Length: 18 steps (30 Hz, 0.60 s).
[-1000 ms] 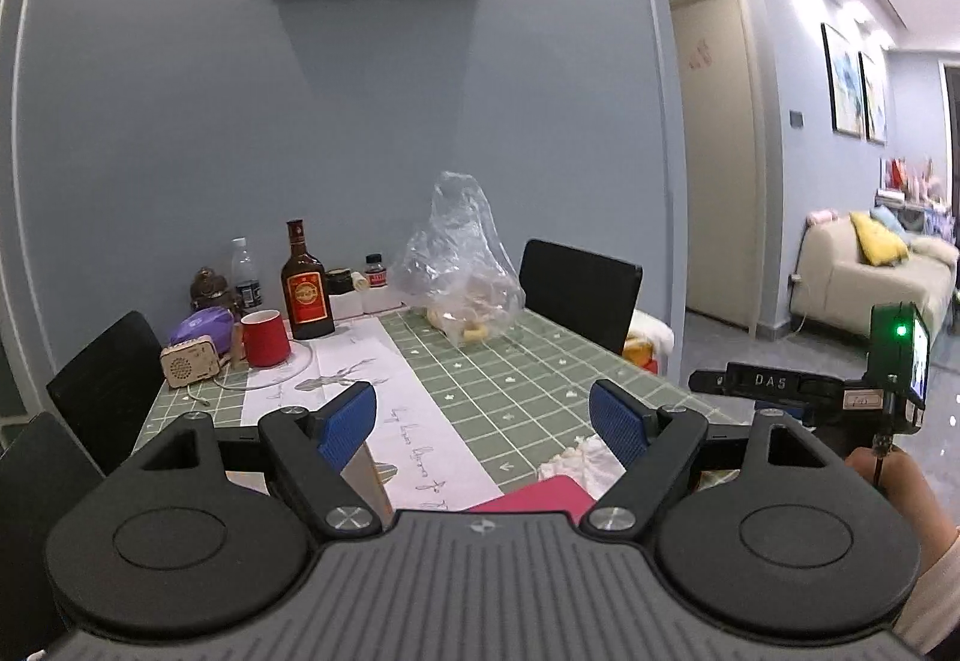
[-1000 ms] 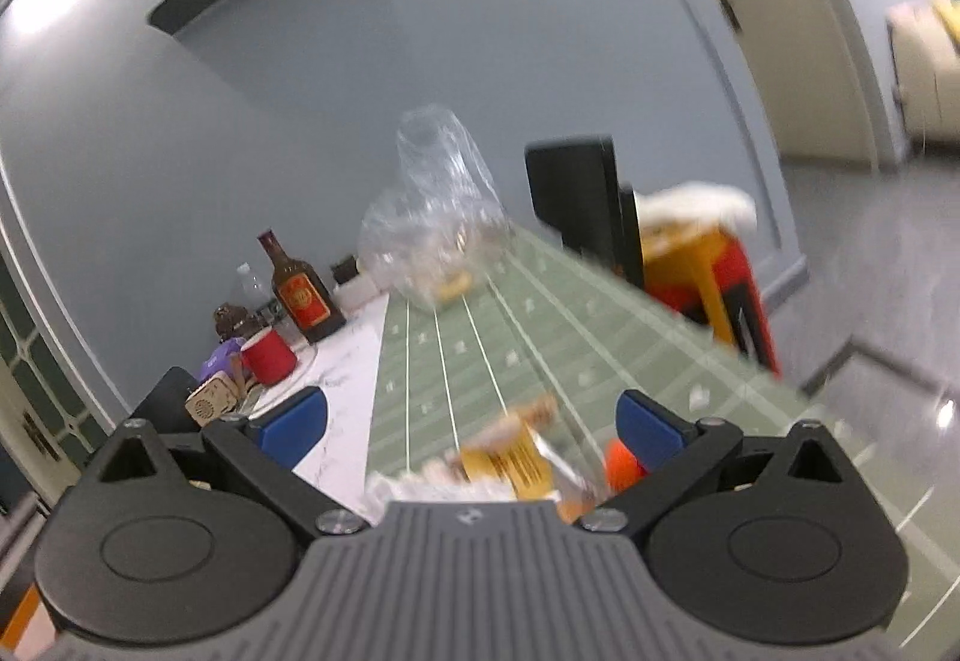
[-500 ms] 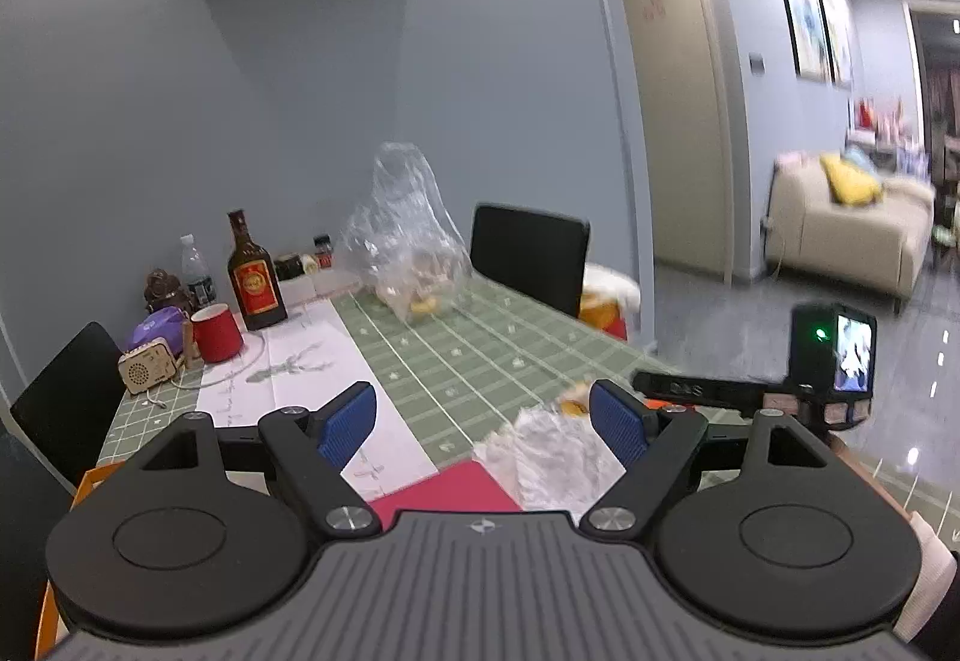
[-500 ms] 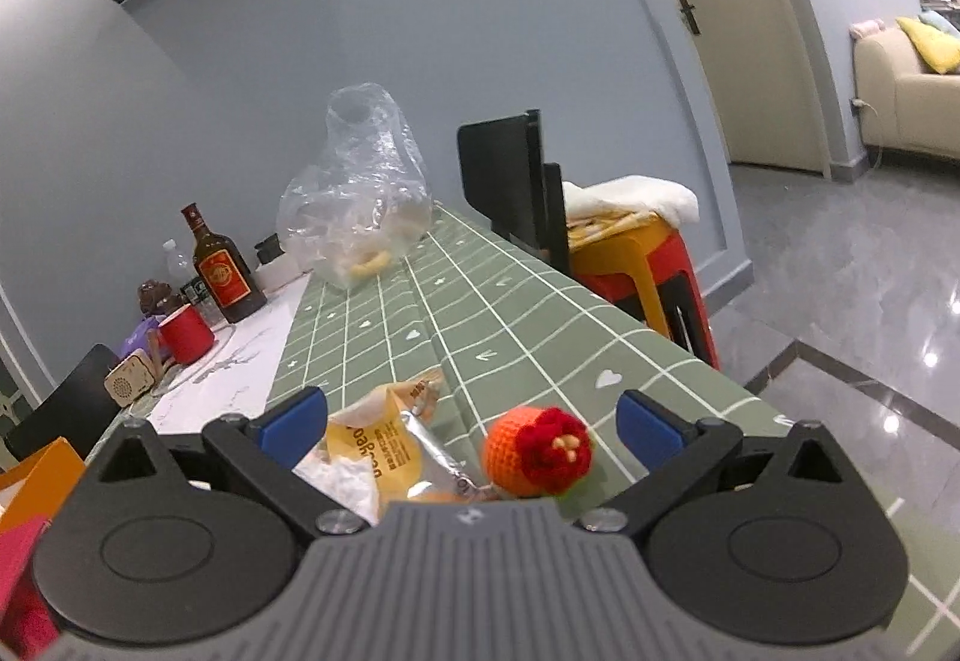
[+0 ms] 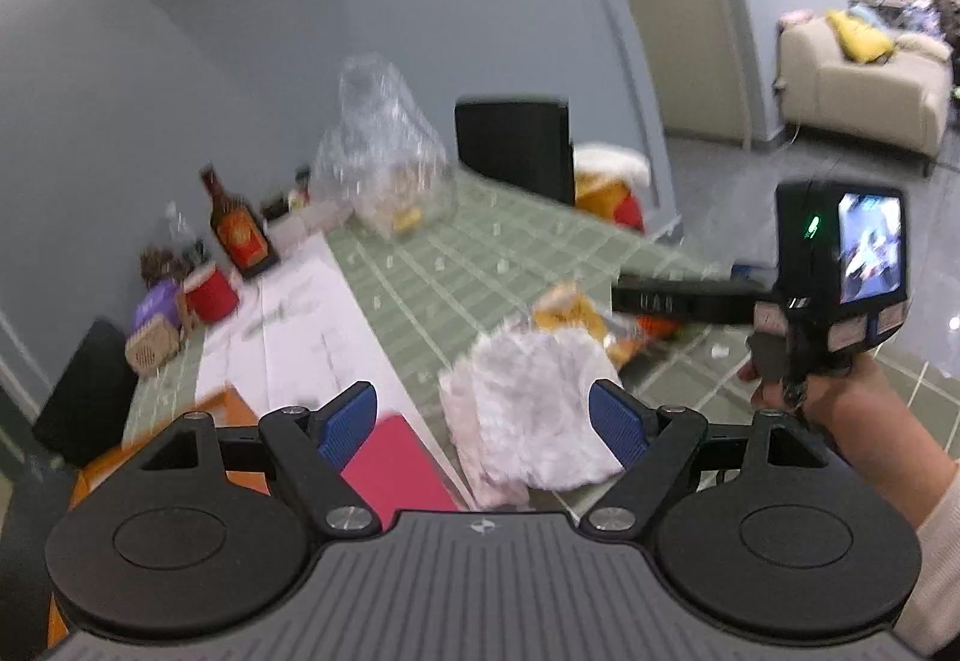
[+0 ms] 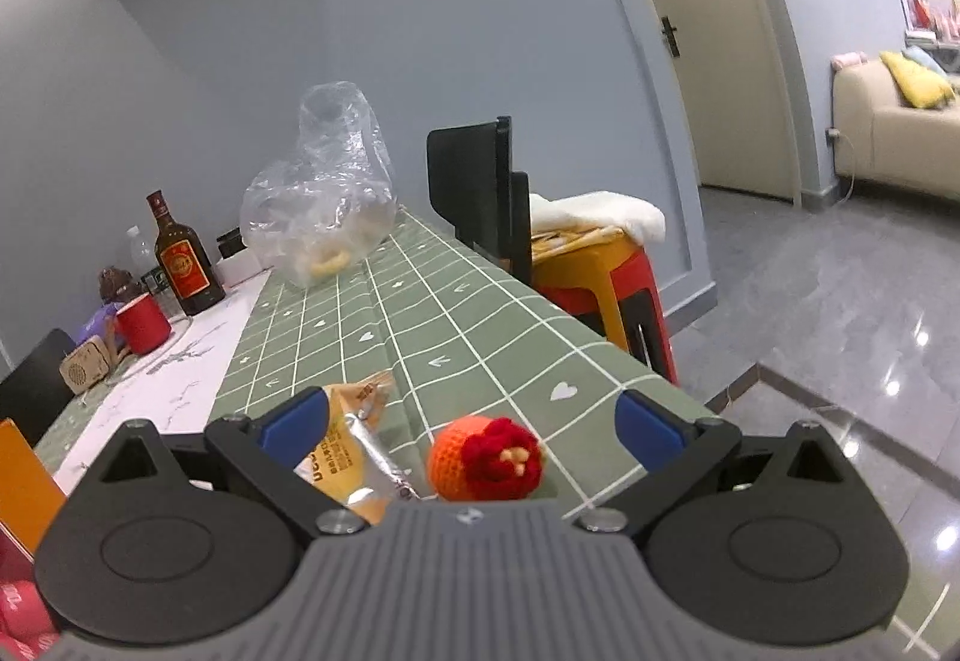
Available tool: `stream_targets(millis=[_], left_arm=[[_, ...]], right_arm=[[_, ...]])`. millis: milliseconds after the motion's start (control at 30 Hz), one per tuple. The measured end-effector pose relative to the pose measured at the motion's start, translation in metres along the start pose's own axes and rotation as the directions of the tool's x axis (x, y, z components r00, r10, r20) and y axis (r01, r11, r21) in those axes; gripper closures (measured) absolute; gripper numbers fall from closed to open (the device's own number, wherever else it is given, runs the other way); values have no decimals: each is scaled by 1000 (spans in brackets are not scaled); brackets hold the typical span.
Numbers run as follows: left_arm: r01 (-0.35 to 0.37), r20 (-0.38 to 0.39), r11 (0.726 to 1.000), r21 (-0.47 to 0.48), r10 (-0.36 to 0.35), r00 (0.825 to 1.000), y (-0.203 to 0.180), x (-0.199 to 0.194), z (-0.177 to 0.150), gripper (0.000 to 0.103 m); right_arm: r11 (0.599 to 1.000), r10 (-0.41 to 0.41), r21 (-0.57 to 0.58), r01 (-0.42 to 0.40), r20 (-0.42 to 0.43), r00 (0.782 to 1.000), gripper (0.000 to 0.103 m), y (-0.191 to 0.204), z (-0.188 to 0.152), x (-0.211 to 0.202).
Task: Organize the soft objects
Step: 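Close the left tool on the crumpled white tissue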
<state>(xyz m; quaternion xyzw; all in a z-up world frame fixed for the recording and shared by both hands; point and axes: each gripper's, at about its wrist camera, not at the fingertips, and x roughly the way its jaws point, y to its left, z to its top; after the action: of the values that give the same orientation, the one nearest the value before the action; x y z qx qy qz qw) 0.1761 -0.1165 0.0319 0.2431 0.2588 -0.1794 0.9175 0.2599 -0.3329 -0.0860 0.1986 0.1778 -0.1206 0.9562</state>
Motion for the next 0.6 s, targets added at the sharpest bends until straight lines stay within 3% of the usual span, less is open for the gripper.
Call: stream_targets(millis=[167, 333, 467, 600], left_arm=[[23, -90, 999, 33, -20, 996, -23, 26, 5, 10], [-30, -145, 997, 77, 41, 989, -41, 57, 12, 10], [-55, -221, 996, 77, 71, 973, -46, 87, 17, 10], [-86, -302, 993, 83, 108, 947, -45, 117, 21, 10]], right_arm=[[999, 12, 46, -12, -14, 1000, 7, -12, 2, 1], [1000, -2, 6, 2, -11, 1000, 11, -18, 4, 3], [1000, -2, 5, 2, -6, 1000, 13, -26, 8, 1], [986, 73, 150, -70, -18, 997, 13, -42, 13, 1]])
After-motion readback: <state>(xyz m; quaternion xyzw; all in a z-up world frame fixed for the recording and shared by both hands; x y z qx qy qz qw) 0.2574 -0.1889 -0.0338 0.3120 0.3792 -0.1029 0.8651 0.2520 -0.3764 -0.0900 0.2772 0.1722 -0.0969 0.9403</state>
